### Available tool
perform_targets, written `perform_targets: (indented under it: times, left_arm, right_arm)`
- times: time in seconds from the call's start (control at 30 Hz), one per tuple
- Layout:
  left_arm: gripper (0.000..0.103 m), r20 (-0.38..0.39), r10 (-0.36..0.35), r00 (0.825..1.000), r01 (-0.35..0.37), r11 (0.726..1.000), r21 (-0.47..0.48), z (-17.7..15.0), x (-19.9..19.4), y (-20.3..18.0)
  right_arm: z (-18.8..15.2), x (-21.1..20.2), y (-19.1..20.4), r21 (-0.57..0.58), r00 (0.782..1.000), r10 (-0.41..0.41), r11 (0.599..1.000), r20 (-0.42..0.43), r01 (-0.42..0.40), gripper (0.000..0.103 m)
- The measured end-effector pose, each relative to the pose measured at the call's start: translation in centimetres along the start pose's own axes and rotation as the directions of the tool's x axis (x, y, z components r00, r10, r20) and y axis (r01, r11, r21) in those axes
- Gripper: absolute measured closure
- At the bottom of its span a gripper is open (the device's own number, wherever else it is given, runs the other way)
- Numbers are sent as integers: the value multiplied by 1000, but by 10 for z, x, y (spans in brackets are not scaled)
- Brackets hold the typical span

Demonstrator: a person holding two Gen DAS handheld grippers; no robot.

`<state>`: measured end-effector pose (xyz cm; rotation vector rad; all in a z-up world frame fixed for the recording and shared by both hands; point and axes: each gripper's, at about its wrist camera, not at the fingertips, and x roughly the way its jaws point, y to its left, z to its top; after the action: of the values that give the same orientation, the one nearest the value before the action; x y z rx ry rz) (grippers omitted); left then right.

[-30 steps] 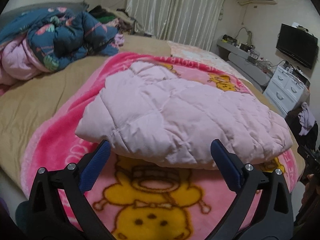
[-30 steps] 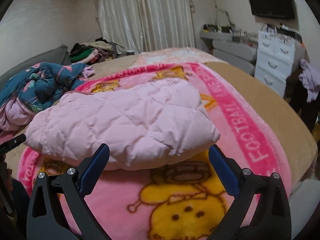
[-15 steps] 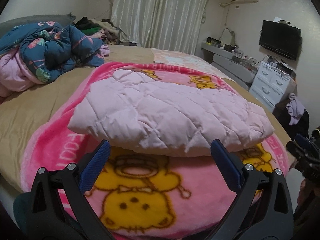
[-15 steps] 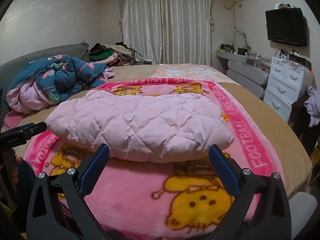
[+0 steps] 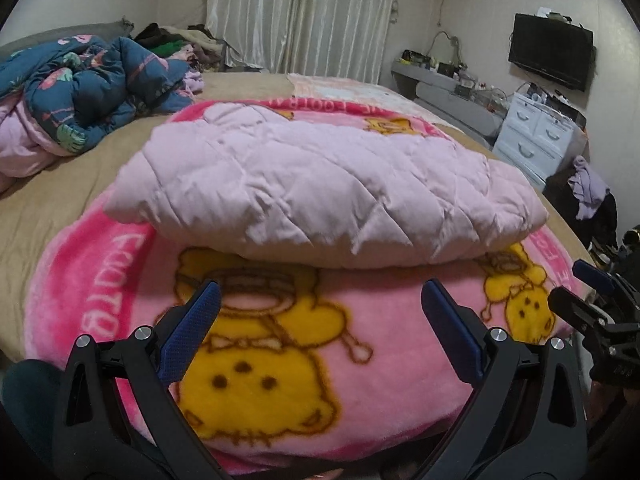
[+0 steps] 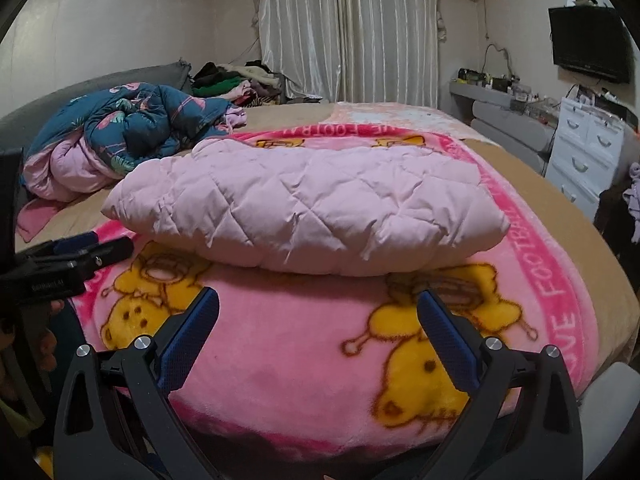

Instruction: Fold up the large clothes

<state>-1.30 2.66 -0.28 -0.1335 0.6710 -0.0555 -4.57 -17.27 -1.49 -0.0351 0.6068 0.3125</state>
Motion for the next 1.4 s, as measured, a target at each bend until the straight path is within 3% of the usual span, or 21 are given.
perform_targets:
  times: [1.4]
  left_arm:
    - [9,2,23,1000,-23,1000,1,1,-1,-6]
  right_arm:
    - [-4,4,-4,-4,1000,-17,1000,1,17,4]
